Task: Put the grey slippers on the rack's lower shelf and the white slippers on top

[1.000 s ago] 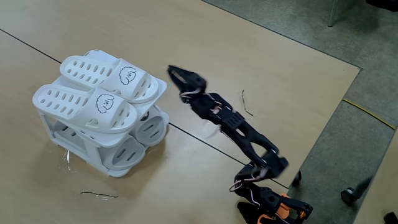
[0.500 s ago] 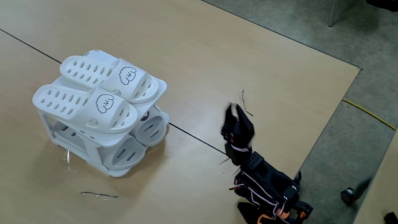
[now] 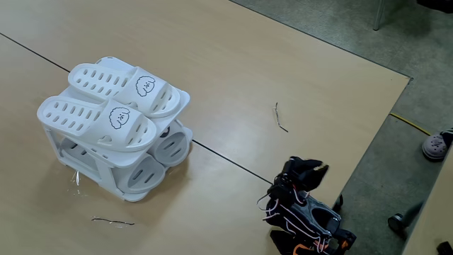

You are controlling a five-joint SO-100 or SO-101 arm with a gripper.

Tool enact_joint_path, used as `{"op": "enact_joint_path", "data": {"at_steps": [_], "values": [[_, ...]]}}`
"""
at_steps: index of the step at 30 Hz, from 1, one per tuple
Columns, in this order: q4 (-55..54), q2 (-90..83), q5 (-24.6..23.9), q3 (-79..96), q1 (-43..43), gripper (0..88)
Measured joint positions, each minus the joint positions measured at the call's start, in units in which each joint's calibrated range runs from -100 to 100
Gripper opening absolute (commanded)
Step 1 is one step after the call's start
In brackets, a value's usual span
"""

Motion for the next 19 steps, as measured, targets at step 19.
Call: {"op": "enact_joint_path", "data": {"at_steps": [19], "values": [[-2.83,-0.08,0.00,-0.09,-0.45,2.3]]}}
